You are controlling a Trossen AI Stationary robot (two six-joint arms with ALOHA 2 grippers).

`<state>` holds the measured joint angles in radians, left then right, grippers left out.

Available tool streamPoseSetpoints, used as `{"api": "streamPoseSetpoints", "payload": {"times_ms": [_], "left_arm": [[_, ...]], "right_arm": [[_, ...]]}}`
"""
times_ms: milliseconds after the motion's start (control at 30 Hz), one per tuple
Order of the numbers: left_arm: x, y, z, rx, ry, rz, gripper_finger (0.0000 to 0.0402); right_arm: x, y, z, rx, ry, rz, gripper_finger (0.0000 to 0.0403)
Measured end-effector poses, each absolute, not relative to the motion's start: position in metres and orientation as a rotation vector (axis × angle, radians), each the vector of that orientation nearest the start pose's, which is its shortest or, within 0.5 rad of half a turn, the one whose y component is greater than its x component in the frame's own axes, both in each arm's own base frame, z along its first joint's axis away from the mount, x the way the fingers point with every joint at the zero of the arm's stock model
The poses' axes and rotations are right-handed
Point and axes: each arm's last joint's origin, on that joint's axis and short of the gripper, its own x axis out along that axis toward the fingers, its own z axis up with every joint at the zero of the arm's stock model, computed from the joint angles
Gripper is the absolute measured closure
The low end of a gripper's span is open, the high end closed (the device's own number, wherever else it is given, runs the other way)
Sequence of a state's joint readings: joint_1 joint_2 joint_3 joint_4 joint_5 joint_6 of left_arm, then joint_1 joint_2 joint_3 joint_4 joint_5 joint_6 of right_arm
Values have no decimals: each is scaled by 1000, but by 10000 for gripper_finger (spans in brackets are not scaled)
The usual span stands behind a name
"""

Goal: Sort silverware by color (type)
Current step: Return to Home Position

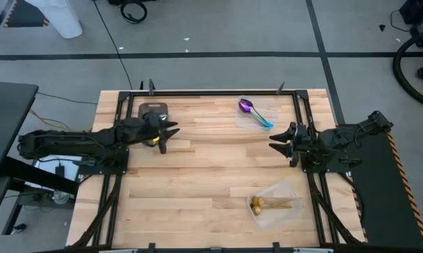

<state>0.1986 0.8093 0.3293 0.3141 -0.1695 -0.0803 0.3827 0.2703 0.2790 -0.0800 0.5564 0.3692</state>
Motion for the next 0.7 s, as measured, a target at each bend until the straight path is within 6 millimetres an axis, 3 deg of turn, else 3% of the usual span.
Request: {"api": "streamPoseSetpoints", "payload": {"times_ms": [233, 500, 700], "left_arm": [[154, 34, 207, -139, 67, 348, 267], [131, 26, 209, -124, -42, 321, 267], [122, 24, 201, -107, -58, 336, 267]], "right_arm": [[100, 23, 228, 434, 28, -133, 225], [107, 24, 201, 549, -73, -114, 225], [107, 24, 196, 558, -134, -98, 224]]}}
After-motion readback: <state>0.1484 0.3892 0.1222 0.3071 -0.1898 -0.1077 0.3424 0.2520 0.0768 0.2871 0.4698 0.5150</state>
